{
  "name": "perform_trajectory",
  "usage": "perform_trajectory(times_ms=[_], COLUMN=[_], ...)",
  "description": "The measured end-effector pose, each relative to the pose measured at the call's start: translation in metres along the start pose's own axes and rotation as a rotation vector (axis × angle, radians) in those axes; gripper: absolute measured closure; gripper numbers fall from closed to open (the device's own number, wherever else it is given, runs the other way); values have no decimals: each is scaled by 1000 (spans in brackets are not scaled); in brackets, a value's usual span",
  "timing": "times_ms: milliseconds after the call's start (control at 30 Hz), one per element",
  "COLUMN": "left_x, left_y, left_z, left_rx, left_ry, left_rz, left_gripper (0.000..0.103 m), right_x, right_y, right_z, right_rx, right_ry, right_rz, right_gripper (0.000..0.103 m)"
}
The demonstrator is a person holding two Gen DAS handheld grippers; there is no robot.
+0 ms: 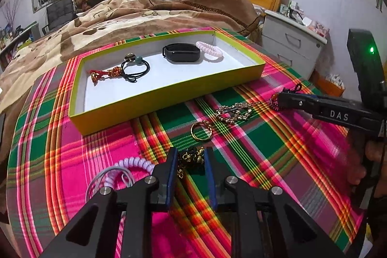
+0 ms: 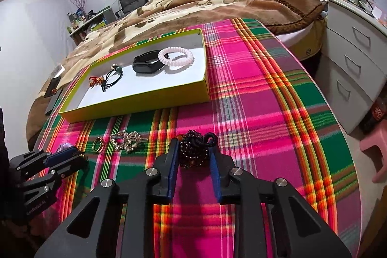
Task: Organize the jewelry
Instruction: 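Grasp the gold-and-black charm with the left tool while the right tool grasps the dark beaded bracelet, then carry the charm and beaded bracelet with both tools over the yellow box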
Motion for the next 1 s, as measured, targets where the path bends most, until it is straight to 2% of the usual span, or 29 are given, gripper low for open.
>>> perform_trajectory(times_ms=[400, 1000], left_x=[-18, -25], left_y=[1, 16], left_z=[-50, -126], left_rx=[-26, -9], left_ry=[84, 214], left_rz=[-76, -87], left_gripper=[81, 81], right_x=[-23, -35], right_y=[-17, -62], right_z=[-45, -118], right_rx=[30, 70], right_ry=[60, 179], right_rz=[-8, -86], right_gripper=[79, 79])
Point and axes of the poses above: each gripper's, at about its wrist camera, not at the fingertips, and z roughly the way its jaws point, y to its right, x to its top, the point moved 5 cm from there along z, roughly the way its jaws point
